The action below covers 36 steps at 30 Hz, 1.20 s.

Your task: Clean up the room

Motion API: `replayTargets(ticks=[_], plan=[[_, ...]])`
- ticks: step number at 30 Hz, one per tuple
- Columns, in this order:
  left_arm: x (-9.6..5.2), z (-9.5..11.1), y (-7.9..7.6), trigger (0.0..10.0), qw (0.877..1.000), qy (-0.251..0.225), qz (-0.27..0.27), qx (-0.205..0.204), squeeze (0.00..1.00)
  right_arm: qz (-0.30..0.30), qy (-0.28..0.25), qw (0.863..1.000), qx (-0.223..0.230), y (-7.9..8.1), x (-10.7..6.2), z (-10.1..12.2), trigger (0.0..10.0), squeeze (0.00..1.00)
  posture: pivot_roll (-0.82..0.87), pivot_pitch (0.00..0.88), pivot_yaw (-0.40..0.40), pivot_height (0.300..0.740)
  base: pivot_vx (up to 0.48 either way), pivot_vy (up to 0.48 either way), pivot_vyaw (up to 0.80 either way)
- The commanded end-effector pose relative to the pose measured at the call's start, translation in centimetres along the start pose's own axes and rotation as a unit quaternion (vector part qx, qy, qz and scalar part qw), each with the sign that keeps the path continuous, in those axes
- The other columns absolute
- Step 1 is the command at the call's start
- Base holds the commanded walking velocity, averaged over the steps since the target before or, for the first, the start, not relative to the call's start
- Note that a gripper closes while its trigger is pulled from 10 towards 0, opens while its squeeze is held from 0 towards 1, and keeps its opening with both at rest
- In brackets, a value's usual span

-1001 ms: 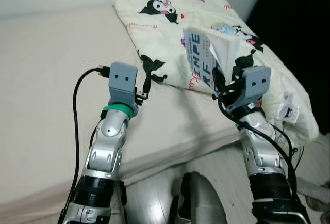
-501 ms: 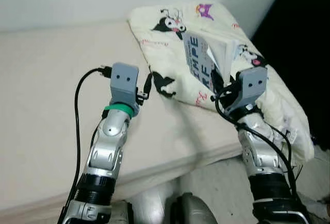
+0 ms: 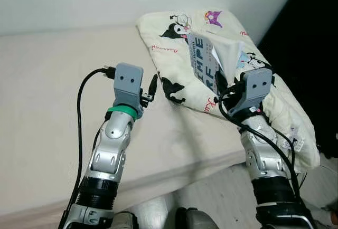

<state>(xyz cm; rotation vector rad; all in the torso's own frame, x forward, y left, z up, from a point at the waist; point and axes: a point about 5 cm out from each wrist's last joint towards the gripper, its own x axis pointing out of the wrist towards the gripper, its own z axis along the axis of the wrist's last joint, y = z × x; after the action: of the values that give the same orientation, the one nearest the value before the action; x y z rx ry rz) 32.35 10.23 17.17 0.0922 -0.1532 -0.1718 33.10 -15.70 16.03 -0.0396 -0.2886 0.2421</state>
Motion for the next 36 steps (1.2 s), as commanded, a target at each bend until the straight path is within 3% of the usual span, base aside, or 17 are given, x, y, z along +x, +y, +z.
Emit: replayTargets(ticks=[1,7,13,18,36], plan=[[-0.21,-0.41,-0.40,10.0,1.000,0.006,-0.009,0.001,0.00,-0.006,0.003,1.000,-0.003,-0.31,-0.25,-0.24,10.0,0.00,0.00,0.000,-0.032,0.740,0.000,0.000,0.00],[-0.29,-0.46,-0.57,10.0,1.000,0.006,-0.011,0.008,0.00,-0.004,0.006,1.000,-0.008,-0.16,-0.25,-0.33,10.0,0.00,0.00,0.001,-0.033,0.740,0.000,0.000,0.00],[-0.32,-0.45,-0.79,10.0,1.000,0.006,-0.016,0.014,0.00,0.002,0.007,1.000,-0.018,0.12,-0.30,-0.45,10.0,0.00,0.00,0.001,-0.031,0.740,0.000,0.000,0.78],[-0.28,-0.46,-0.80,10.0,1.000,0.006,-0.018,0.017,0.00,-0.007,0.001,1.000,0.006,0.04,-0.30,-0.40,10.0,0.00,0.00,0.000,-0.025,0.740,0.000,0.000,0.00],[-0.19,-0.39,-1.01,10.0,0.999,0.004,-0.025,0.025,0.00,-0.012,0.004,1.000,0.009,-0.12,-0.42,-0.57,10.0,0.00,0.00,0.001,-0.018,0.740,0.000,0.000,0.00]])
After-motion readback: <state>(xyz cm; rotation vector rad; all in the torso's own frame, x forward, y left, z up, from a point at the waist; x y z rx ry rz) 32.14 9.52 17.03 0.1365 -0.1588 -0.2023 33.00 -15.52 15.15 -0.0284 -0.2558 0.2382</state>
